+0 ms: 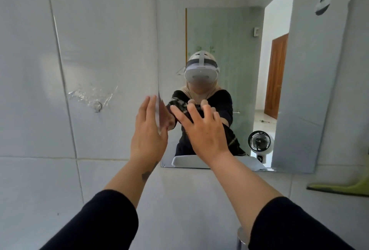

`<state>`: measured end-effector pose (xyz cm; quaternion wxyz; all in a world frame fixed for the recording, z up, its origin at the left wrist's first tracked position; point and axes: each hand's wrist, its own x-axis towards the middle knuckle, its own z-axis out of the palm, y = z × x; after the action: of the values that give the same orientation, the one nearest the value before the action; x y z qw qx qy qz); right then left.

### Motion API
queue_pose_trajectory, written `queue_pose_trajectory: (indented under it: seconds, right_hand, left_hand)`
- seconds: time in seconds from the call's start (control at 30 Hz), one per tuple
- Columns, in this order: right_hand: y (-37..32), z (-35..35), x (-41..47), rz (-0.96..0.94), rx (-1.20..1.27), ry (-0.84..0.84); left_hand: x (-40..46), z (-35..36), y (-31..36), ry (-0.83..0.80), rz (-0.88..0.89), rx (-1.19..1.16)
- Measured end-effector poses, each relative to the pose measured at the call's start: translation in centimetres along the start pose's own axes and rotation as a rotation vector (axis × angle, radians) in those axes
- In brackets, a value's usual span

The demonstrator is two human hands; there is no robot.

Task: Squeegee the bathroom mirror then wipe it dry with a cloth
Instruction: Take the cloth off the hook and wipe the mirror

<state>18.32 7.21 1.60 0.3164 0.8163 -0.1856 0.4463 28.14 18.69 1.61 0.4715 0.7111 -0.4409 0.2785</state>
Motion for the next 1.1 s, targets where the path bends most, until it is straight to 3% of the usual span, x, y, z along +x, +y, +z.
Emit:
queue_pose_trajectory:
  seconds: [0.27,0.6,0.8,0.9,1.1]
  right_hand:
    - [7.8,-0.2,-4.0,0.217,-0.038,0.057]
    - [14.3,0.6,-11.9,0.766,0.045,0.183]
    - [13.6,2.7,-15.3,1.061,0.121,0.224]
    - [11.5,2.9,-14.6,1.029,0.104,0.211]
    - [4.7,3.1,-11.4,0.714,0.066,0.18]
  left_hand:
    - [-3.1,2.7,1.6,-0.067,-0.12,0.017]
    - [-4.1,4.5,0.8,-0.05,-0.127,0.092]
    - [-4.3,4.8,0.2,-0.024,-0.101,0.156]
    - [-4.3,4.7,0.1,-0.023,-0.093,0.147]
    - [-4.3,3.9,-0.5,-0.058,-0.042,0.074]
